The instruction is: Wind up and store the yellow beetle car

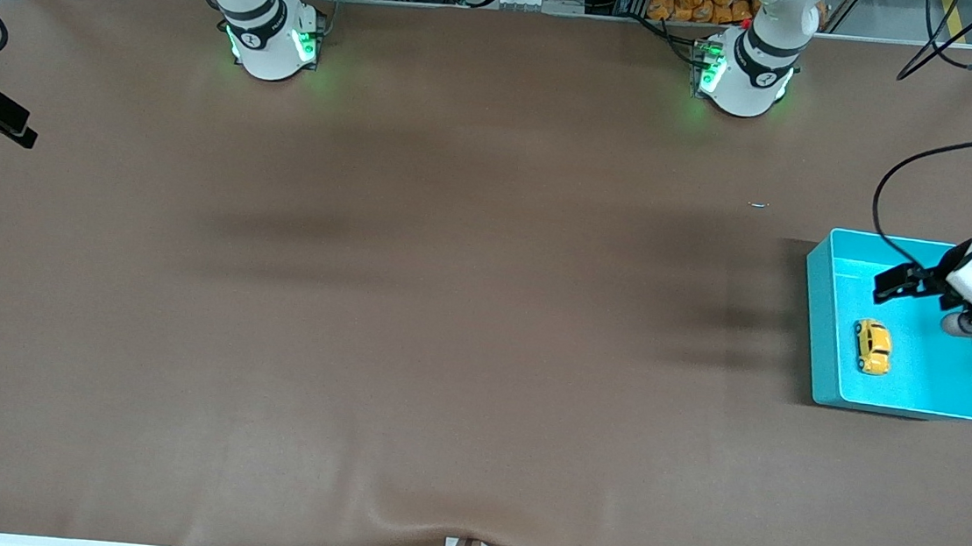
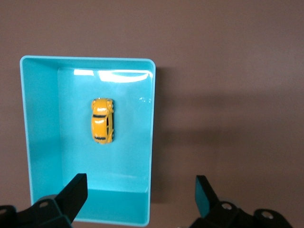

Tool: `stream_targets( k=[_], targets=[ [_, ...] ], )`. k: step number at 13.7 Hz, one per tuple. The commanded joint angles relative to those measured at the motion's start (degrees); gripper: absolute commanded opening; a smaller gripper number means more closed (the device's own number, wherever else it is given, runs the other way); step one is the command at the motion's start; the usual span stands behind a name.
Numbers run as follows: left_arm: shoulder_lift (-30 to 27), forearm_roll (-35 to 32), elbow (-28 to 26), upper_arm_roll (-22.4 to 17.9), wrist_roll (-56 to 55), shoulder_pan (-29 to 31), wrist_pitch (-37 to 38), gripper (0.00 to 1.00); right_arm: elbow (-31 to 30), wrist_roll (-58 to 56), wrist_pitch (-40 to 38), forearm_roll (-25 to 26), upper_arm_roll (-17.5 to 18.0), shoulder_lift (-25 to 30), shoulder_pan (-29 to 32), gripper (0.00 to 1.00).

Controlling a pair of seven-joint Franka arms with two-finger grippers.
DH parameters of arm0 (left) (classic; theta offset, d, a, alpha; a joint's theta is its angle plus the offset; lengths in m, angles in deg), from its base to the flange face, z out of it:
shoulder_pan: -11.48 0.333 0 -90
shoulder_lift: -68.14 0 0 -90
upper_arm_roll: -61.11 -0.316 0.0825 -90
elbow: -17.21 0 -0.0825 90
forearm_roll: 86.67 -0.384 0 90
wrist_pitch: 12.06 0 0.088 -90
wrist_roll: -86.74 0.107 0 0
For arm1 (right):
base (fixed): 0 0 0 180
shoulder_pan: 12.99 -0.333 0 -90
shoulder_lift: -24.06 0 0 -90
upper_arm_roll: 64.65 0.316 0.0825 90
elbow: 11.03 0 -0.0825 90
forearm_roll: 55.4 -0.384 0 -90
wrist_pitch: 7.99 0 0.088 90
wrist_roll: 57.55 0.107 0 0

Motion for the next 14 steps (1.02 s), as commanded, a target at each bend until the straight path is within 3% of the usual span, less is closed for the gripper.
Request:
stream_targets(
  k=[1, 3, 6, 7, 10, 14],
  targets=[
    [-1.9, 0.8, 2.7, 2.9, -1.5, 0.4, 5.7, 1.0, 0.1, -0.6, -0.1, 0.0, 0.6, 0.6, 0.7, 1.0],
    [-3.6, 0.9, 2.8, 2.1, -2.9, -3.0, 7.5, 1.0, 0.0, -0.6, -0.1, 0.1, 0.6, 0.6, 0.8, 1.0],
    [-6.5, 1.2, 3.1, -6.0, -5.3, -13.9, 11.1, 1.0, 0.1, -0.6, -0.1, 0.0, 0.6, 0.5, 0.7, 1.0],
    [-7.3, 1.4, 3.4, -6.8, -5.7, -16.1, 11.7, 1.0, 0.1, -0.6, -0.1, 0.0, 0.6, 0.5, 0.7, 1.0],
    [-7.1, 1.6, 9.2, -9.3, -8.9, -22.2, 17.5, 1.0, 0.3, -0.6, -0.1, 0.0, 0.5, 0.6, 0.8, 1.0],
    [-7.3, 4.0, 13.8, -9.3, -8.3, -23.2, 23.6, 1.0, 0.5, -0.6, -0.3, 0.0, 0.6, 0.7, 0.7, 1.0]
  ],
)
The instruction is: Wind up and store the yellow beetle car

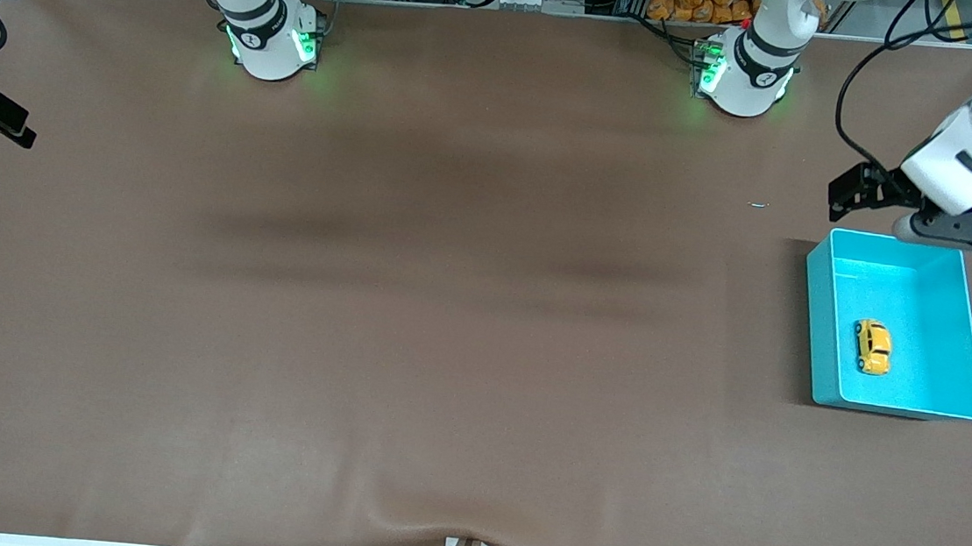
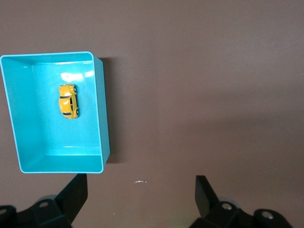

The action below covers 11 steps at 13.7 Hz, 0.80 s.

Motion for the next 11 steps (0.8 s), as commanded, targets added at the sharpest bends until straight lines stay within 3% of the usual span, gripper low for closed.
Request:
stream_targets(
  k=[1, 4, 11],
  targets=[
    [-0.5, 1.2, 2.9, -0.7, 1.0, -0.5, 6.2, 1.0, 0.4, -0.5, -0.5, 0.0, 0.6, 0.8, 0.7, 1.0],
    [-0.4, 1.7, 8.5, -1.2, 1.0, -1.0, 10.2, 1.0, 0.8, -0.5, -0.7, -0.1, 0.6, 0.7, 0.6, 1.0],
    [1.8, 2.8, 11.8, -5.4, 0.9, -5.3, 9.5, 1.0, 1.0, -0.5, -0.7, 0.0, 0.6, 0.7, 0.7, 1.0]
  ],
)
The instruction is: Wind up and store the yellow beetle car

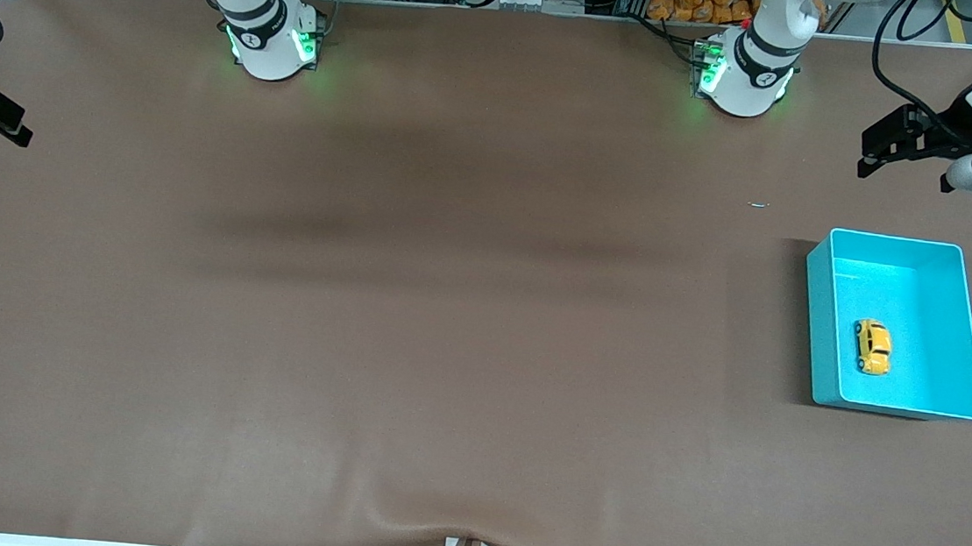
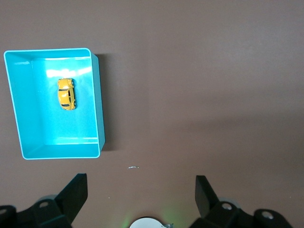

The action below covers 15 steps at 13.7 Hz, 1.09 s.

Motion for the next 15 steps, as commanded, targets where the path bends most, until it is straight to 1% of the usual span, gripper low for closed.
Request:
stream_targets(
  k=[1, 3, 4, 7, 11, 15],
  targets=[
    [1.6, 0.4, 2.7, -0.9, 0.5, -1.3, 0.6, 1.0, 0.3, -0.5, -0.7, 0.0, 0.5, 0.7, 0.7, 1.0],
    [1.6, -2.6, 2.6, 0.4, 1.5, -1.3, 0.6, 1.0, 0.3, -0.5, -0.6, -0.1, 0.5, 0.7, 0.8, 1.0],
    [1.5, -2.8, 2.5, 0.8, 2.1, -1.1, 0.6, 1.0, 0.3, -0.5, -0.6, 0.0, 0.5, 0.7, 0.8, 1.0],
    [1.4, -0.9, 2.5, 0.8, 1.3, -0.4, 0.5, 1.0, 0.4, -0.5, -0.7, -0.1, 0.4, 0.8, 0.7, 1.0],
    [1.5, -0.3, 2.3, 0.7, -0.8, -0.2, 0.5, 1.0, 0.4, -0.5, -0.8, -0.2, 0.9, 0.8, 0.3, 1.0],
    [1.5, -0.3, 2.2, 0.6, -0.9, -0.1, 0.4, 1.0, 0.4, -0.7, -1.1, -2.7, 1.1, 0.9, -0.6, 1.0]
  ],
)
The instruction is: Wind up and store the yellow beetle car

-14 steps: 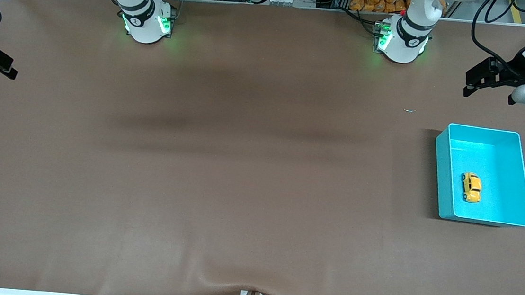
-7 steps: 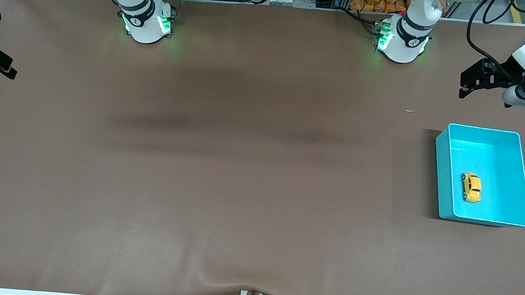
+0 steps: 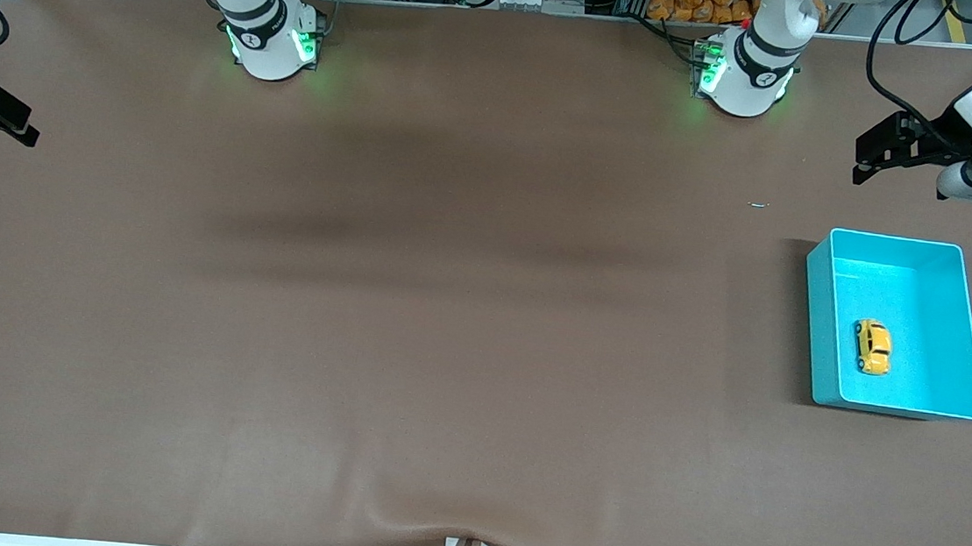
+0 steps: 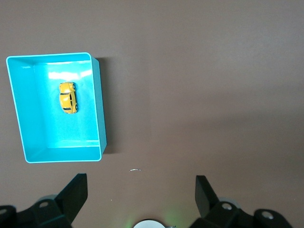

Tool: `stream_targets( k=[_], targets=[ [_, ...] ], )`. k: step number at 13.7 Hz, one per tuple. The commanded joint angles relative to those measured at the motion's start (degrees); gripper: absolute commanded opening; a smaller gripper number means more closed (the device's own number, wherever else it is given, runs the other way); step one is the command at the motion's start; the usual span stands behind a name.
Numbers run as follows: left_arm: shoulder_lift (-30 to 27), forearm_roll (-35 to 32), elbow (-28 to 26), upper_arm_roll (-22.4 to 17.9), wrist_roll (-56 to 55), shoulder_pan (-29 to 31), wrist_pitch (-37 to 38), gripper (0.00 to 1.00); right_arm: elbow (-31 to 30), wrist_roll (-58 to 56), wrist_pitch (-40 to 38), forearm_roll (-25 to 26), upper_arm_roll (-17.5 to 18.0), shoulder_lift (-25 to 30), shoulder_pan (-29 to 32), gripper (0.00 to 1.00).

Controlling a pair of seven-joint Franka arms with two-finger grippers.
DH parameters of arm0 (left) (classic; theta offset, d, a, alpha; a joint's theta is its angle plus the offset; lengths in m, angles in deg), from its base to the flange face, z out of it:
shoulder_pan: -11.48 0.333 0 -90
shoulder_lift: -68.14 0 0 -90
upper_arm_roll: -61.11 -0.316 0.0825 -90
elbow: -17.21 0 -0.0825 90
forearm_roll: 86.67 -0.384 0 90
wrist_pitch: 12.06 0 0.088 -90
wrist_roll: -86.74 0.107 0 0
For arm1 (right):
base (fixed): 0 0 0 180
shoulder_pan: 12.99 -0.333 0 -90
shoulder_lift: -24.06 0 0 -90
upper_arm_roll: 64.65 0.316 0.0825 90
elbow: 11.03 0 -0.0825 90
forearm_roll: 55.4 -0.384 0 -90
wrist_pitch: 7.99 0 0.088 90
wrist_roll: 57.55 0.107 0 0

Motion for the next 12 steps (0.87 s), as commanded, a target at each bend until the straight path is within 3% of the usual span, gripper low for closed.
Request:
stream_targets(
  k=[1, 12],
  targets=[
    [0.4, 0.6, 1.0, 0.0, -0.8, 0.3, 0.1, 1.0, 0.1, -2.2, -1.8, -1.3, 0.4, 0.9, -1.5, 1.0],
    [0.3, 0.6, 0.3, 0.1, -1.7, 0.3, -0.2, 1.0, 0.9, -4.3, -2.1, -2.4, -0.3, 1.1, -2.0, 1.0]
  ],
)
